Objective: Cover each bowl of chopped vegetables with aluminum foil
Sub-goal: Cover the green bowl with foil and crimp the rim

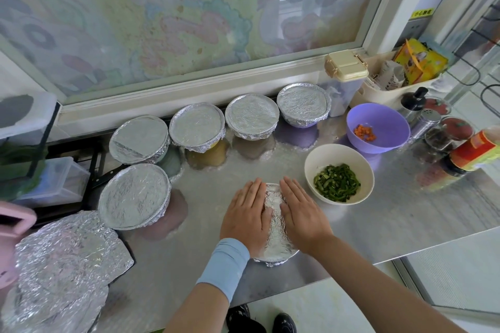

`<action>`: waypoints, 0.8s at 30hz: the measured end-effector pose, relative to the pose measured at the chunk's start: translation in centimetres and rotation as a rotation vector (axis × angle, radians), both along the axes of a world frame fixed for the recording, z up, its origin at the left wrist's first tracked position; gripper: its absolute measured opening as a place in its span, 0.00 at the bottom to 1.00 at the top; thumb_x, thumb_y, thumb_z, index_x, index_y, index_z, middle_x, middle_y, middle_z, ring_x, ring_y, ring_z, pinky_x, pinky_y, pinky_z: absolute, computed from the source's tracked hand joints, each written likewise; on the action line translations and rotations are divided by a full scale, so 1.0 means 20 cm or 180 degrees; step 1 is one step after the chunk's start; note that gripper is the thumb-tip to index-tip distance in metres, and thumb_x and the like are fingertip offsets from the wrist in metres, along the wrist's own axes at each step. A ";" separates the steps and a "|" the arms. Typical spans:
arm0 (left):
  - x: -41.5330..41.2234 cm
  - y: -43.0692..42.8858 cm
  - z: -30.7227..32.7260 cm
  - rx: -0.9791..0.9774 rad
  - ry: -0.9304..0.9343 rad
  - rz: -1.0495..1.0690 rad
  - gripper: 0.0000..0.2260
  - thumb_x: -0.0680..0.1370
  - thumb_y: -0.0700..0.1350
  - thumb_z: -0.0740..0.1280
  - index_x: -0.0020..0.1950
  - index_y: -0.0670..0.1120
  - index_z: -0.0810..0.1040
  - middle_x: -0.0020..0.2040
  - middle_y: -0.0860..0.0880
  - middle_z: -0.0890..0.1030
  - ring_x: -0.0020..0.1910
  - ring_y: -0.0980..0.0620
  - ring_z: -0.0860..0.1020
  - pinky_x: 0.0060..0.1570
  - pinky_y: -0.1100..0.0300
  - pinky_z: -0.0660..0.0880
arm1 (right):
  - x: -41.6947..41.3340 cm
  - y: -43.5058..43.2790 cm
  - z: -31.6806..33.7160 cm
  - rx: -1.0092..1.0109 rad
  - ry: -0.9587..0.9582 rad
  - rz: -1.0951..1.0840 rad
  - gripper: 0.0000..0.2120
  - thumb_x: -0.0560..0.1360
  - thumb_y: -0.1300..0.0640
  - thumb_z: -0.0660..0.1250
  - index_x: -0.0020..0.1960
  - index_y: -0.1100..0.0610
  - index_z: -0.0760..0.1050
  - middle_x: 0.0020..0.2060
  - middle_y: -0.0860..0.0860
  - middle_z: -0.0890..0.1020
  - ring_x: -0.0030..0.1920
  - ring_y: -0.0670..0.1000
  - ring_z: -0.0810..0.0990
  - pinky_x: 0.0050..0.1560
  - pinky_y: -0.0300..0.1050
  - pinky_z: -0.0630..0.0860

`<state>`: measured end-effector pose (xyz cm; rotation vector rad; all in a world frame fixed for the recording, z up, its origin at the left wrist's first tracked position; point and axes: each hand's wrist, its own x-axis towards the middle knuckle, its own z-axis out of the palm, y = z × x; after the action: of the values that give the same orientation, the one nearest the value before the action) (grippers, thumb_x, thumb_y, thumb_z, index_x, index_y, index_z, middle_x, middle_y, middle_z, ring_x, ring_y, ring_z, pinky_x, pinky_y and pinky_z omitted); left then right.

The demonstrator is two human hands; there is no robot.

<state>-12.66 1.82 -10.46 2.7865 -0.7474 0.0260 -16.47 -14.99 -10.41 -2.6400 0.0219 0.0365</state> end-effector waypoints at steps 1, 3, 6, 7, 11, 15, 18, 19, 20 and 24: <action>0.00 0.00 0.00 -0.0023 0.0032 0.0011 0.27 0.81 0.54 0.47 0.78 0.45 0.61 0.78 0.48 0.61 0.77 0.49 0.59 0.75 0.50 0.58 | -0.03 -0.01 0.00 0.0057 0.0016 -0.0075 0.32 0.79 0.42 0.40 0.80 0.52 0.52 0.78 0.45 0.53 0.78 0.42 0.47 0.75 0.36 0.42; 0.00 0.00 0.00 -0.0097 0.0088 0.0023 0.28 0.81 0.54 0.46 0.79 0.45 0.60 0.79 0.48 0.60 0.78 0.50 0.58 0.76 0.51 0.57 | -0.09 -0.02 0.01 0.0157 0.0035 -0.0169 0.30 0.81 0.43 0.42 0.80 0.51 0.51 0.78 0.42 0.50 0.77 0.40 0.46 0.73 0.32 0.39; -0.01 0.00 0.03 -0.0629 0.0280 0.0188 0.29 0.81 0.56 0.44 0.79 0.45 0.60 0.79 0.48 0.60 0.78 0.52 0.57 0.77 0.57 0.52 | -0.15 -0.01 0.03 0.0588 0.0141 -0.0382 0.26 0.84 0.48 0.49 0.80 0.52 0.51 0.78 0.42 0.50 0.77 0.40 0.48 0.73 0.32 0.42; -0.02 0.00 0.05 -0.1093 0.0503 0.0444 0.29 0.81 0.56 0.44 0.78 0.45 0.61 0.78 0.49 0.61 0.77 0.54 0.57 0.76 0.61 0.50 | -0.15 0.00 0.04 0.0863 0.0212 -0.0538 0.25 0.84 0.50 0.51 0.80 0.52 0.52 0.78 0.43 0.52 0.77 0.40 0.49 0.73 0.32 0.44; -0.13 0.02 0.11 -0.3412 0.1873 0.2206 0.18 0.84 0.50 0.51 0.72 0.54 0.71 0.72 0.55 0.72 0.70 0.58 0.68 0.73 0.58 0.61 | -0.16 0.05 0.07 0.2198 0.0493 -0.1302 0.23 0.84 0.50 0.53 0.78 0.47 0.56 0.75 0.42 0.62 0.74 0.41 0.59 0.71 0.36 0.54; -0.17 -0.01 0.14 -0.4420 0.2475 0.2769 0.15 0.83 0.53 0.54 0.62 0.57 0.79 0.62 0.54 0.80 0.62 0.54 0.77 0.67 0.51 0.71 | -0.15 0.10 0.03 0.3045 0.0496 -0.1666 0.21 0.84 0.51 0.54 0.76 0.42 0.59 0.73 0.42 0.66 0.73 0.44 0.64 0.75 0.46 0.59; -0.09 0.02 0.11 -0.4341 0.2510 0.2780 0.16 0.81 0.55 0.55 0.60 0.56 0.80 0.58 0.52 0.82 0.58 0.51 0.79 0.62 0.51 0.74 | -0.14 0.13 0.04 0.3221 0.0540 -0.1717 0.21 0.84 0.53 0.54 0.76 0.44 0.59 0.70 0.43 0.69 0.70 0.46 0.68 0.74 0.49 0.62; -0.05 0.04 0.10 -0.4212 0.2475 0.2775 0.17 0.79 0.57 0.56 0.60 0.57 0.80 0.59 0.52 0.82 0.59 0.51 0.79 0.63 0.50 0.74 | -0.13 0.15 0.04 0.3234 0.0592 -0.1726 0.21 0.84 0.53 0.54 0.76 0.44 0.59 0.68 0.44 0.71 0.68 0.47 0.70 0.73 0.49 0.64; -0.02 0.07 0.11 -0.4044 0.2364 0.2810 0.18 0.78 0.58 0.56 0.61 0.57 0.80 0.60 0.53 0.81 0.61 0.51 0.78 0.66 0.49 0.72 | -0.13 0.16 0.05 0.3191 0.0660 -0.1746 0.19 0.84 0.53 0.54 0.74 0.43 0.60 0.66 0.45 0.73 0.66 0.49 0.72 0.71 0.49 0.66; -0.06 0.13 0.14 -0.3705 0.1601 0.3750 0.18 0.82 0.48 0.53 0.66 0.50 0.76 0.67 0.51 0.76 0.67 0.50 0.72 0.70 0.52 0.65 | -0.11 0.22 0.08 0.2526 0.0960 -0.1781 0.13 0.82 0.48 0.55 0.66 0.46 0.65 0.57 0.48 0.77 0.59 0.53 0.76 0.59 0.47 0.70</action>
<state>-13.93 4.51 -7.69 1.5845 0.8320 -0.0189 -18.68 -10.60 -8.79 -1.7431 0.6927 0.2055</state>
